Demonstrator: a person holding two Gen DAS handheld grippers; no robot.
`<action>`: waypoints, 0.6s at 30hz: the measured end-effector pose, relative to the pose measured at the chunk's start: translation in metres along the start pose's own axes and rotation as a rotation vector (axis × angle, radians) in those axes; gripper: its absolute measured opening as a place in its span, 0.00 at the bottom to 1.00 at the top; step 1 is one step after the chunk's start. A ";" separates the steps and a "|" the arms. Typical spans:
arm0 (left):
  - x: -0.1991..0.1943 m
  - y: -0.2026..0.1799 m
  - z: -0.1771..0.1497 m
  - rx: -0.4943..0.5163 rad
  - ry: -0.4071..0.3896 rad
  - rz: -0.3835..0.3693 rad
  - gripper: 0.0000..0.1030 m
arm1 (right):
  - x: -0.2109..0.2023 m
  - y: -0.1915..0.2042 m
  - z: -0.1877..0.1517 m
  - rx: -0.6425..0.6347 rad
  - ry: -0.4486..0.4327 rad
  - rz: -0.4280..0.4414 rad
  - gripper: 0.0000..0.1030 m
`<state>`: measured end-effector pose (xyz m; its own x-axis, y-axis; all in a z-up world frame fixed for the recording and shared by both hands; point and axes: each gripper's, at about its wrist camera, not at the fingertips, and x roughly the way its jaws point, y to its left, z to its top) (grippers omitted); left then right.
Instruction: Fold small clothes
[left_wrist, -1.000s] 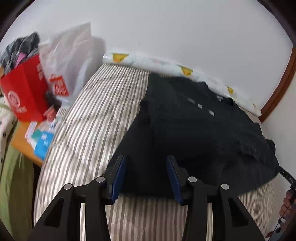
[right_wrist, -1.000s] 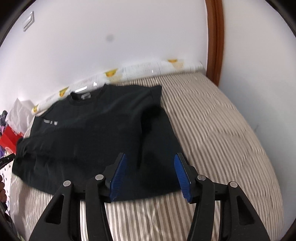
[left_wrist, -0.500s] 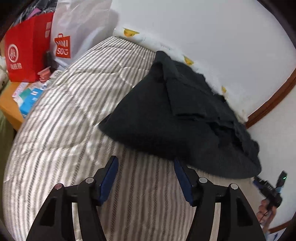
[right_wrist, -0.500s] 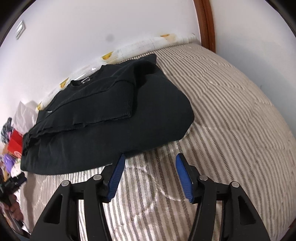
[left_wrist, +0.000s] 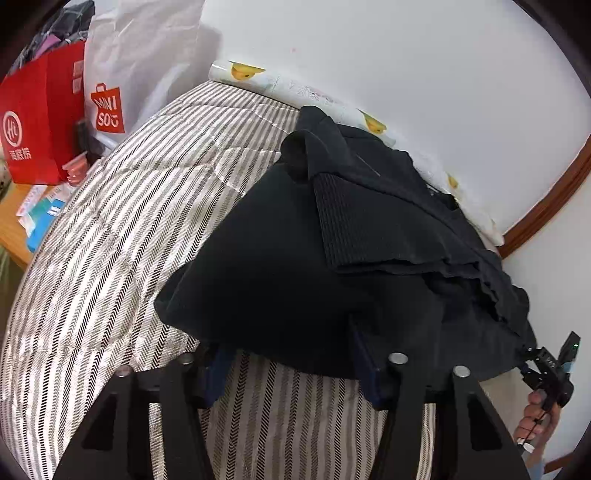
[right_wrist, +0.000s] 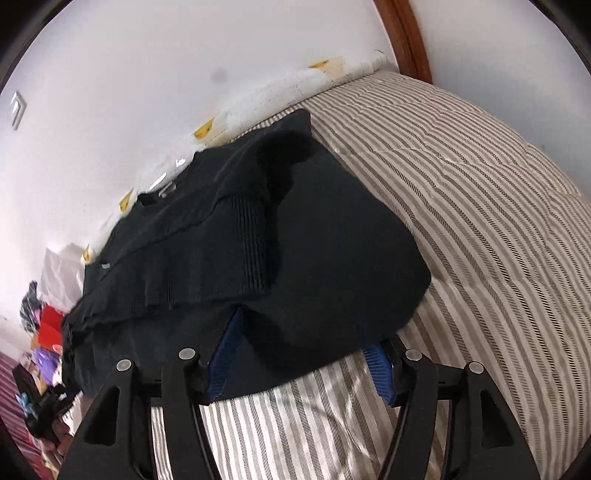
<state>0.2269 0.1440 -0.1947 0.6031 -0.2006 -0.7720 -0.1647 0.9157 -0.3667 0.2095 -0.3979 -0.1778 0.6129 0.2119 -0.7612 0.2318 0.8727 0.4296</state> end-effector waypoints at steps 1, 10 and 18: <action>0.001 0.000 0.000 -0.004 0.004 0.007 0.31 | 0.001 0.000 0.000 0.003 -0.009 0.001 0.55; -0.025 -0.007 -0.011 0.047 -0.045 0.003 0.07 | -0.022 0.006 -0.004 -0.074 -0.027 0.002 0.23; -0.057 -0.004 -0.046 0.089 -0.038 -0.011 0.07 | -0.058 0.005 -0.035 -0.137 -0.021 -0.028 0.23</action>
<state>0.1573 0.1355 -0.1725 0.6339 -0.1991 -0.7474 -0.0890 0.9411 -0.3263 0.1487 -0.3909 -0.1480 0.6236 0.1786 -0.7610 0.1449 0.9303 0.3370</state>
